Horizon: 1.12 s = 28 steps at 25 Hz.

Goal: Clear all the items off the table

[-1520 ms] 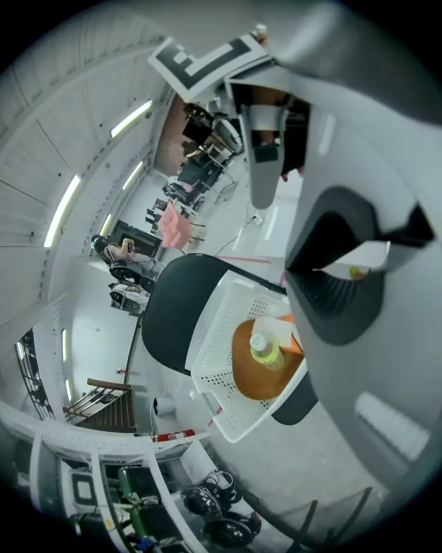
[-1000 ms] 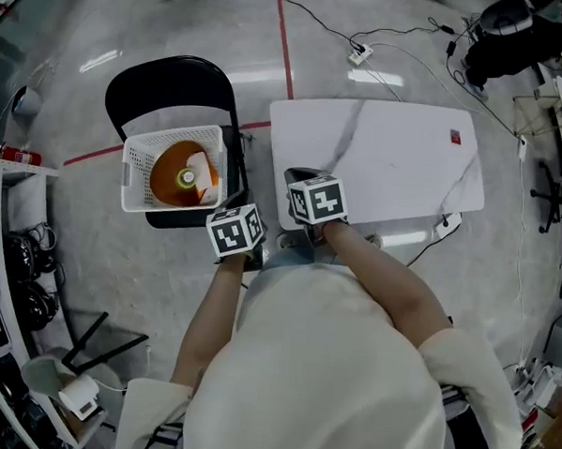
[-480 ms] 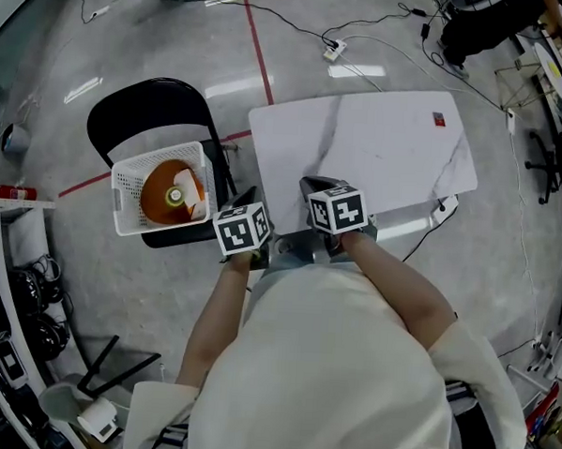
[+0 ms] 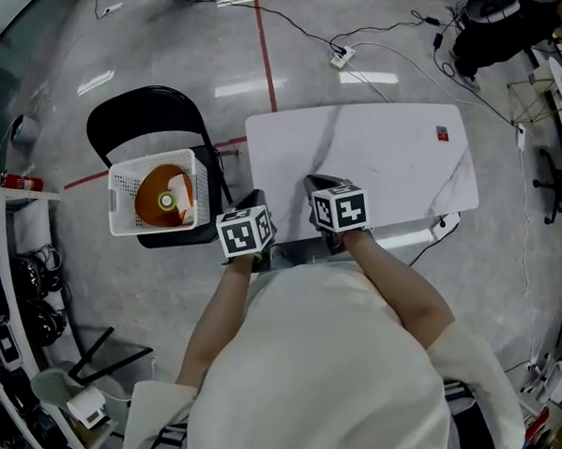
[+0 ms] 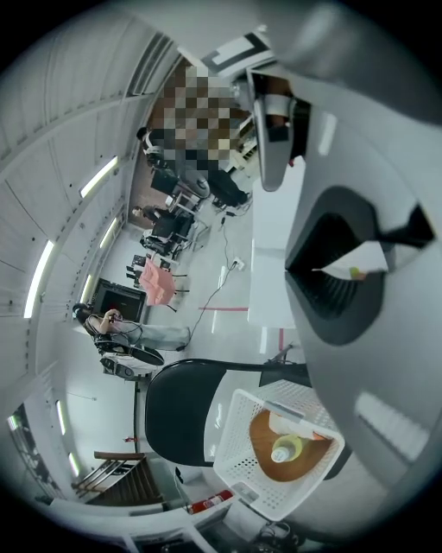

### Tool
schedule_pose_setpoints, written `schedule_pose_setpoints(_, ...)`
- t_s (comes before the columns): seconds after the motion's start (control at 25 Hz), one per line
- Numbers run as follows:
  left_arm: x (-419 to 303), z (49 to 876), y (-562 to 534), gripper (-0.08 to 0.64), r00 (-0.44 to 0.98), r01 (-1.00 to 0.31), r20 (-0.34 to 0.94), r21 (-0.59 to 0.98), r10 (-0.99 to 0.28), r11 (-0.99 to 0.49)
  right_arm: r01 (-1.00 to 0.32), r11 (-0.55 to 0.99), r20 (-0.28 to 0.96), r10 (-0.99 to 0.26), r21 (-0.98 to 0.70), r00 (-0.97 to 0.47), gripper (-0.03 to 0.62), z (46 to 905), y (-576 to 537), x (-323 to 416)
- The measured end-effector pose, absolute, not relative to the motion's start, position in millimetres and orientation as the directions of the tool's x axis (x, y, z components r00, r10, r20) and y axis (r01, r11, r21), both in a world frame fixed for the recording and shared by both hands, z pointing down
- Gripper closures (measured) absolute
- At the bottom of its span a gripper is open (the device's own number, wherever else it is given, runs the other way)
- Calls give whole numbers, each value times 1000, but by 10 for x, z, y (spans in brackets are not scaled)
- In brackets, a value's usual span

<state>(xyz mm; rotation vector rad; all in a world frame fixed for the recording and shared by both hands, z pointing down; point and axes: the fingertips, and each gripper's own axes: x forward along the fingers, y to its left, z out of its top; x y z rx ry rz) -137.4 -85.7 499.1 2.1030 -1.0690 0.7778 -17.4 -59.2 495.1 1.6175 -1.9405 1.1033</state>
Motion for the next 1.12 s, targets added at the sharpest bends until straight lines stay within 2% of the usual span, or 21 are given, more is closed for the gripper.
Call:
schedule_pose_setpoints(0.2,-948,4993,-854,551,485,-849,745,276,-457,-451,-949,46,715,-646,-311,-266,594,4904,-638,262)
schedule_pose_setpoints(1.12,1671,5187,-441,551,523,-783,779,279,-346,-556,-924,-120,744,-635,-363,-210,594,5126,-184,2880)
